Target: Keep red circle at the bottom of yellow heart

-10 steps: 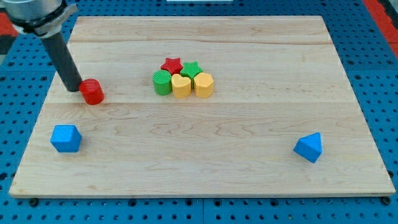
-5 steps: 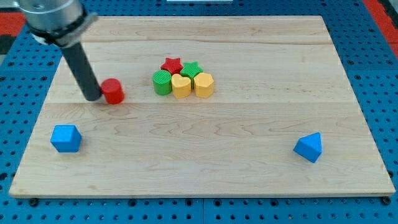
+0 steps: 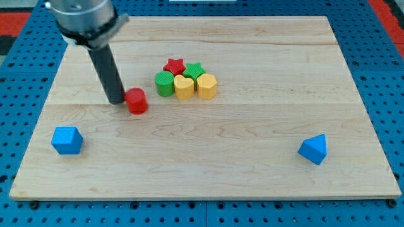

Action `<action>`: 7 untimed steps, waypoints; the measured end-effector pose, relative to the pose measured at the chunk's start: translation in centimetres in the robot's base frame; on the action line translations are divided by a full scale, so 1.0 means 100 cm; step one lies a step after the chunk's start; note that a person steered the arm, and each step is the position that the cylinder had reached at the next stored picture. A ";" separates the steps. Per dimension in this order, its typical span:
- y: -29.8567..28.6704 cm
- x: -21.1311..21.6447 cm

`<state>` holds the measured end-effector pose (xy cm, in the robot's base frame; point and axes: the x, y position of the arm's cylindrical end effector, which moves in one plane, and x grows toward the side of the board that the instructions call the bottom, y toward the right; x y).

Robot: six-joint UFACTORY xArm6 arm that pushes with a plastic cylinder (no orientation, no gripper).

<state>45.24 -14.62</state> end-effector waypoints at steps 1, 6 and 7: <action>0.016 0.011; 0.084 0.011; 0.101 0.014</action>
<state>46.67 -4.57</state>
